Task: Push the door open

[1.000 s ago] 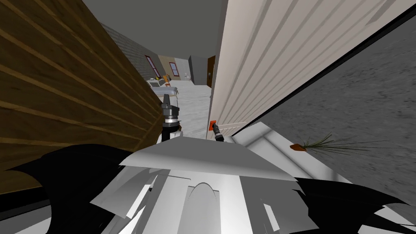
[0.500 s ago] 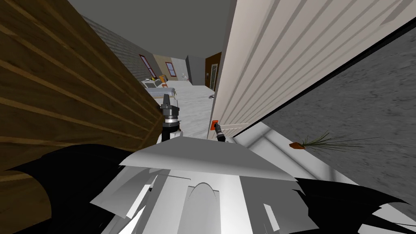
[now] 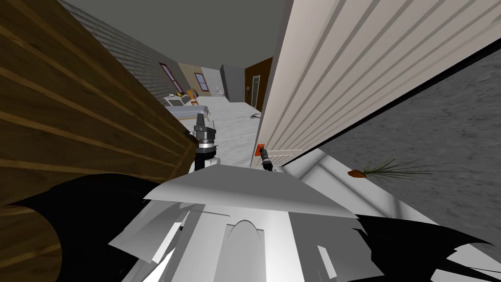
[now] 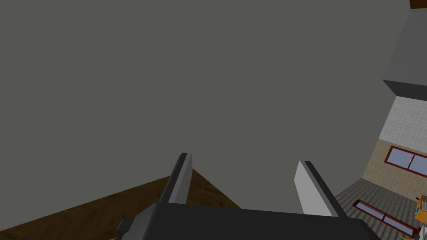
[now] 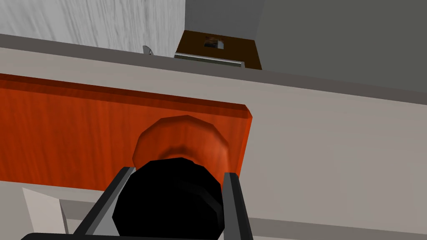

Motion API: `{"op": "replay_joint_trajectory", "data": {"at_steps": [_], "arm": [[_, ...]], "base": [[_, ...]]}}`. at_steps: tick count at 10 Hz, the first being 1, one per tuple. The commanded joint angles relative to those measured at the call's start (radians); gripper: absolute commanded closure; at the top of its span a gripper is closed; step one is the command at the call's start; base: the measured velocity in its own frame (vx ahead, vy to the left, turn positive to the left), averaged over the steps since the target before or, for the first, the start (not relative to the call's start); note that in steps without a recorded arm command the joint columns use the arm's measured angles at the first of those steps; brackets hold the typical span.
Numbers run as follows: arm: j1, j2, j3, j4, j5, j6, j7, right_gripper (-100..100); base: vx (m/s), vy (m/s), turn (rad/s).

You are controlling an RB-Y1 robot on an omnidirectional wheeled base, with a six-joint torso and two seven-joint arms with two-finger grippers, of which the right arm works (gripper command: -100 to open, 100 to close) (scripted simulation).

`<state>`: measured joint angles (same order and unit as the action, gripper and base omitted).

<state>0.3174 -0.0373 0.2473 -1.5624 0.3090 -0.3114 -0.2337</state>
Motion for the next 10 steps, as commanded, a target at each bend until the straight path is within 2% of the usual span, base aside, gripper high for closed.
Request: {"op": "replay_joint_trajectory", "data": {"at_steps": [1,4,9,10], "arm": [[-0.01,0.009,-0.035,0.002,-0.008,0.008,0.006,100],[-0.02,0.028,-0.067,0.008,-0.017,0.012,0.013,100],[-0.037,0.074,-0.12,0.02,-0.032,0.019,0.024,100],[-0.034,0.065,-0.119,0.019,-0.031,0.022,0.023,100]], "base": [[0.094,0.126,-0.098],[0.129,0.137,-0.1],[0.163,0.152,-0.08],[0.079,0.047,-0.033]]}}
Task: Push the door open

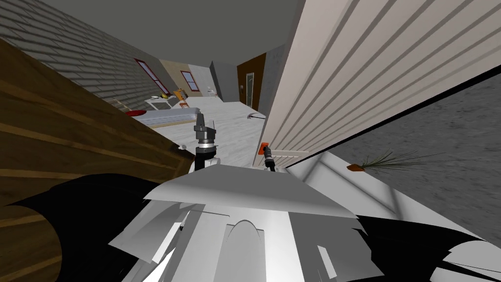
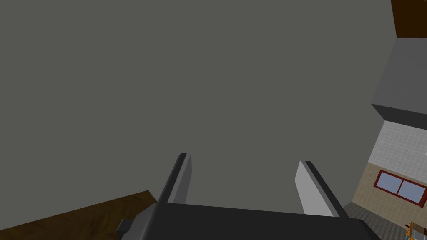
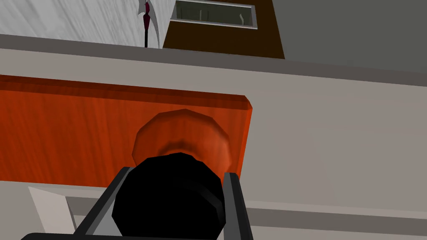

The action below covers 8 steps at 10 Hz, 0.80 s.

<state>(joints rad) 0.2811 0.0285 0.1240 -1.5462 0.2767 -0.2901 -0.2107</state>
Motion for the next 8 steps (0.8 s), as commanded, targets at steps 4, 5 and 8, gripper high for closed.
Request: {"op": "replay_joint_trajectory", "data": {"at_steps": [4,5,8], "arm": [[0.001,-0.045,-0.044,-0.002,-0.011,-0.001,0.003,100],[0.002,-0.047,-0.055,-0.002,-0.014,-0.001,0.003,100],[0.002,-0.037,-0.087,-0.004,-0.022,-0.002,0.005,100]], "base": [[0.153,0.112,-0.077],[0.196,0.135,-0.091],[0.195,0.116,-0.072]]}}
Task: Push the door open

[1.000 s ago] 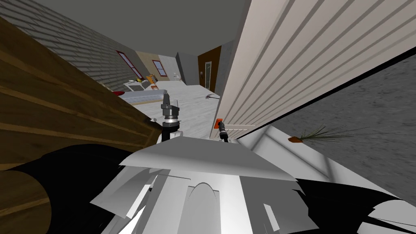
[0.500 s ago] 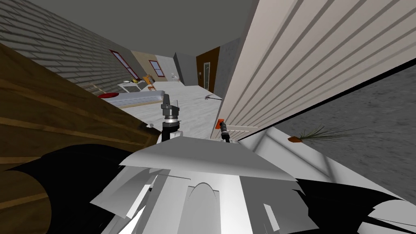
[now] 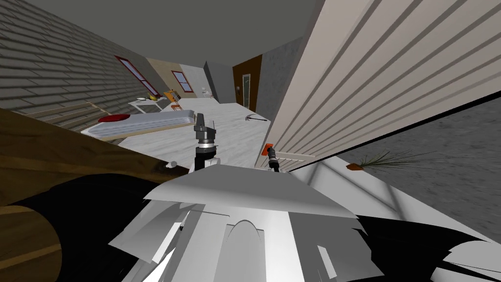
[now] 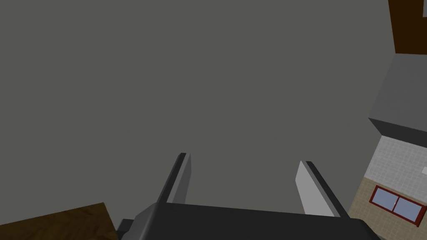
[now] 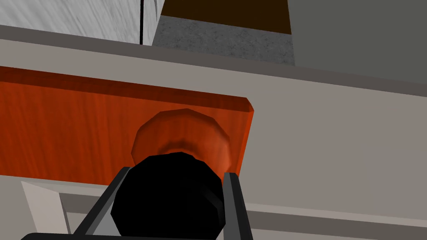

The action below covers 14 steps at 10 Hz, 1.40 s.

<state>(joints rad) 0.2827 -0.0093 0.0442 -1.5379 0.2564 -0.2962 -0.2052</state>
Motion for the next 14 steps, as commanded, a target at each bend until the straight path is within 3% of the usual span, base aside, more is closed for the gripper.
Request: {"op": "replay_joint_trajectory", "data": {"at_steps": [1,4,5,6,9,12,14], "arm": [[0.001,0.01,-0.017,-0.013,-0.004,0.004,0.0,100],[0.002,0.053,-0.045,-0.014,-0.011,0.004,0.002,100],[0.002,0.042,-0.043,-0.01,-0.009,0.004,0.003,100],[0.002,0.015,-0.064,-0.014,-0.015,0.003,0.003,100],[0.005,-0.006,-0.09,-0.016,-0.023,0.003,0.002,100],[0.007,-0.007,-0.121,-0.019,-0.032,0.003,0.001,100],[0.009,0.01,-0.146,-0.021,-0.039,0.002,0.0,100]], "base": [[0.205,0.102,-0.064],[0.169,0.095,-0.079],[0.074,0.034,-0.035],[0.115,0.052,-0.057],[0.181,0.103,-0.082],[0.212,0.098,-0.068],[0.2,0.097,-0.09]]}}
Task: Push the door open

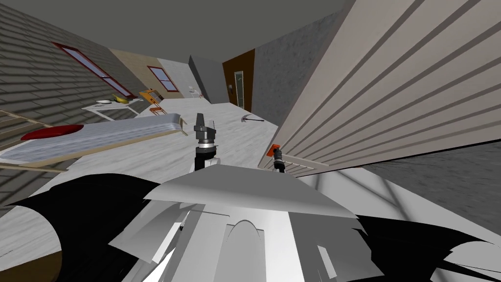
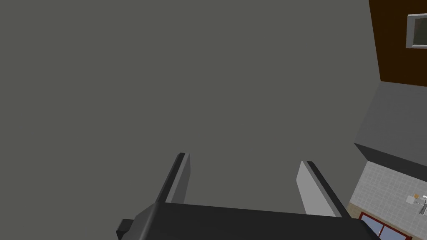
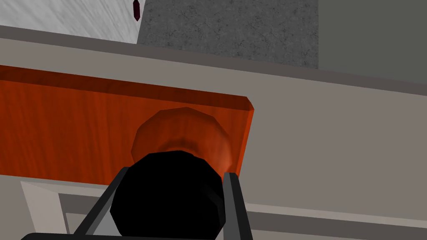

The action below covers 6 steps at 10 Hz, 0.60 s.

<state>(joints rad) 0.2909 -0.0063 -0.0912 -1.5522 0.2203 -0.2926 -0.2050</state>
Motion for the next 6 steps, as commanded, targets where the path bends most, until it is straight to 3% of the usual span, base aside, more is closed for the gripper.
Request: {"op": "replay_joint_trajectory", "data": {"at_steps": [1,3,4,5,6], "arm": [[0.002,0.017,-0.019,-0.007,-0.005,-0.001,0.0,100],[0.004,0.049,-0.038,-0.009,-0.01,-0.001,-0.001,100],[0.005,0.036,-0.037,-0.005,-0.008,0.0,0.001,100],[-0.001,0.009,-0.06,-0.003,-0.016,0.001,0.003,100],[-0.003,0.001,-0.068,-0.001,-0.018,0.001,0.004,100]], "base": [[0.207,0.075,-0.087],[0.178,0.09,-0.076],[0.09,0.034,-0.046],[0.102,0.064,-0.08],[0.185,0.066,-0.082]]}}
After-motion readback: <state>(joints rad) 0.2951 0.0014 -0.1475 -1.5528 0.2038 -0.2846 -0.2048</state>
